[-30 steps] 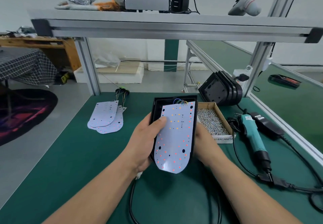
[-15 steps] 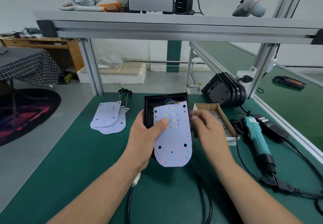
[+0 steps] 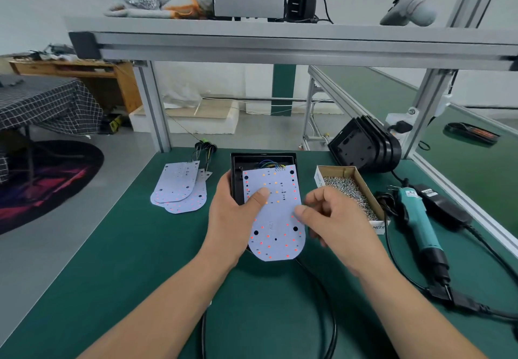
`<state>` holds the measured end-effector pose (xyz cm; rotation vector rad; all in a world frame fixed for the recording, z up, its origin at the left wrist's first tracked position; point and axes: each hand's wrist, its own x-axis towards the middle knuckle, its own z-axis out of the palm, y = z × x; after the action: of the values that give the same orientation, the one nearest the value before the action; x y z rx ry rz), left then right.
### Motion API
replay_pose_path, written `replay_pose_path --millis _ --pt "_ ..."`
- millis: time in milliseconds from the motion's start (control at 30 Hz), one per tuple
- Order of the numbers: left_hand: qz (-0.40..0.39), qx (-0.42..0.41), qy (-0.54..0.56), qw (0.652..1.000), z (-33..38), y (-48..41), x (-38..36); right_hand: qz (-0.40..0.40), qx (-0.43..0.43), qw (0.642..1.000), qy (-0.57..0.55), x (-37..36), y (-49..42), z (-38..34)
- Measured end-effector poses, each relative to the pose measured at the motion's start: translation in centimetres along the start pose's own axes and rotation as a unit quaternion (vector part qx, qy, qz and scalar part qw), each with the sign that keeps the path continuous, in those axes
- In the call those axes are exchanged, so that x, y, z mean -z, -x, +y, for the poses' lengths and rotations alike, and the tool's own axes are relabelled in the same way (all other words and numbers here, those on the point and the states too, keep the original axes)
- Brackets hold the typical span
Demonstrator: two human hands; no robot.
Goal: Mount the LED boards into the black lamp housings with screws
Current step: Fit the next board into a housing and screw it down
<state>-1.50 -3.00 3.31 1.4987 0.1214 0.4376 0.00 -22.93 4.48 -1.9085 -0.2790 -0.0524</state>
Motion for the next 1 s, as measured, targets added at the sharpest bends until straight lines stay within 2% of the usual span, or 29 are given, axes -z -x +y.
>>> replay_pose_path --millis 200,400,533,767,933,1000 --pt "0.013 -0.004 -0.023 1.0 -0.29 -0.12 -0.01 0.004 0.021 0.999 0.031 -0.33 0.12 0.06" --pt "-0.018 0.026 0.024 0.999 0.05 0.11 -0.2 -0.028 -0.015 0.992 -0.122 -0.11 0.06 -0.15" --pt "-0.054 0.035 0.043 0.997 0.31 0.4 -0.37 -0.032 -0.028 0.988 -0.15 0.14 -0.07 -0.08" --pt "-0.021 0.007 -0.013 1.0 -0.28 0.45 -0.64 0.004 -0.014 0.999 -0.045 -0.35 0.02 -0.01" --pt "-0.015 -0.007 -0.037 0.999 -0.01 0.5 -0.58 -0.012 0.02 0.993 0.112 -0.48 0.18 -0.03" --pt "-0.018 -0.01 -0.036 0.999 0.18 0.56 -0.57 0.022 0.05 0.982 0.18 -0.35 0.27 0.05"
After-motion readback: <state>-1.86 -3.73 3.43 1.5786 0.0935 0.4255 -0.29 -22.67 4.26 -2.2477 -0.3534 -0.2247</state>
